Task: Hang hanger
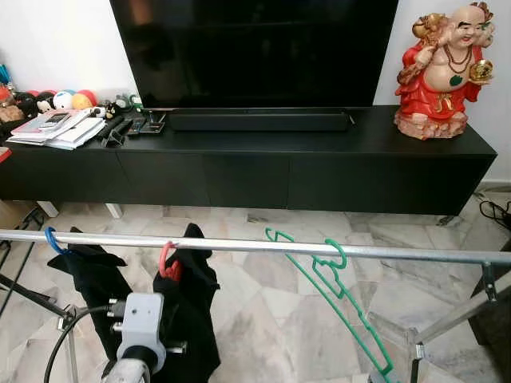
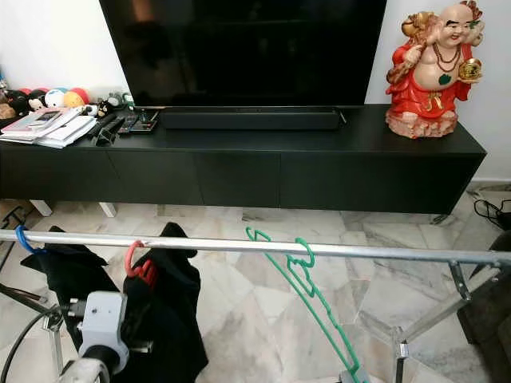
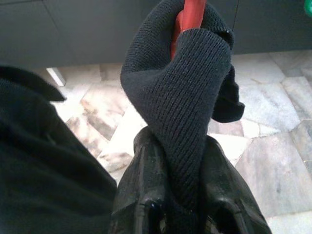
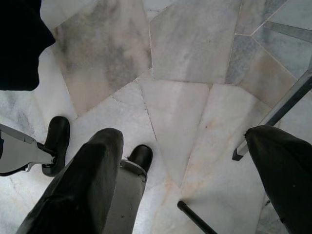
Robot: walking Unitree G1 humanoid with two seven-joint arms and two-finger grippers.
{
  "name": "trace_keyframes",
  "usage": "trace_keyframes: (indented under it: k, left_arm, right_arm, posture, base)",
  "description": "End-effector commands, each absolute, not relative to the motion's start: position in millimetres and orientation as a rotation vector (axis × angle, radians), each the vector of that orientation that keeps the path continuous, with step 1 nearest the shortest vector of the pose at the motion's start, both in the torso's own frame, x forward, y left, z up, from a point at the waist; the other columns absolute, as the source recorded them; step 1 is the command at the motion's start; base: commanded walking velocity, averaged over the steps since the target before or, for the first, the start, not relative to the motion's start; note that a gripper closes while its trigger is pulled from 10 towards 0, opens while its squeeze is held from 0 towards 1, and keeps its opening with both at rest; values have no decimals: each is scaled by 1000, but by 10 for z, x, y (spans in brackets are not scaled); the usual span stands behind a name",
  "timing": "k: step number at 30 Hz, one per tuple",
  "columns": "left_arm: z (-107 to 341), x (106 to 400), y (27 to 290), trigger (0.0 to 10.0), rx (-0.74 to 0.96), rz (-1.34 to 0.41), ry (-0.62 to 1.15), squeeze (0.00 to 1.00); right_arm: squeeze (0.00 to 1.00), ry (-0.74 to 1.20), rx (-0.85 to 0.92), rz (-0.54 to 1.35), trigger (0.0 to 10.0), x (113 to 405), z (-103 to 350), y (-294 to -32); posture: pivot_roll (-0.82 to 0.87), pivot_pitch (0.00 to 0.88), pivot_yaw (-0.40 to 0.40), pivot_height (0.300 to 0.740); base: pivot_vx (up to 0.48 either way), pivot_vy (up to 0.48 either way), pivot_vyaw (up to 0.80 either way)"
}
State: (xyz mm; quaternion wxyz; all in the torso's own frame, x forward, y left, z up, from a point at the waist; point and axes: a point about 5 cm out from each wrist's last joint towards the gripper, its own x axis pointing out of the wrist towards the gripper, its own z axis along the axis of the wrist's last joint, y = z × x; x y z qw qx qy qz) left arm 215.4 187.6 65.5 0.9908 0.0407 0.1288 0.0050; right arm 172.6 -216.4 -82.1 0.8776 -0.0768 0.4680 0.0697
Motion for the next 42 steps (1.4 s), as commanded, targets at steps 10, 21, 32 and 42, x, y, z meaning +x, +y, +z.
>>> trace_keyframes:
  k: [10,21,32,42]
  left_arm:
    - [504,1974,2060,0,166,30,297,0]
    - [407,1967,2134,10000,103,147,341,0]
    - [395,1974,2136,10000,86,168,343,0]
    - [406,1994,2086,10000,79,142,340,0]
  right_arm:
    - [0,984,-164,154,10000,1702,-833,-2155]
    - [0,986,-170,175,10000,1686,-840,-2142]
    - [0,990,-152,158,10000,1674,-846,-2147]
    - [0,994,-166,156,10000,1681,-845,-2150]
  posture:
    - [74,29,48,740]
    - [68,11,52,740]
    - [71,20,50,740]
    - [73,24,49,740]
  base:
    - [0,0,0]
    - [0,0,0]
    - [0,277,293]
    - [0,480,0]
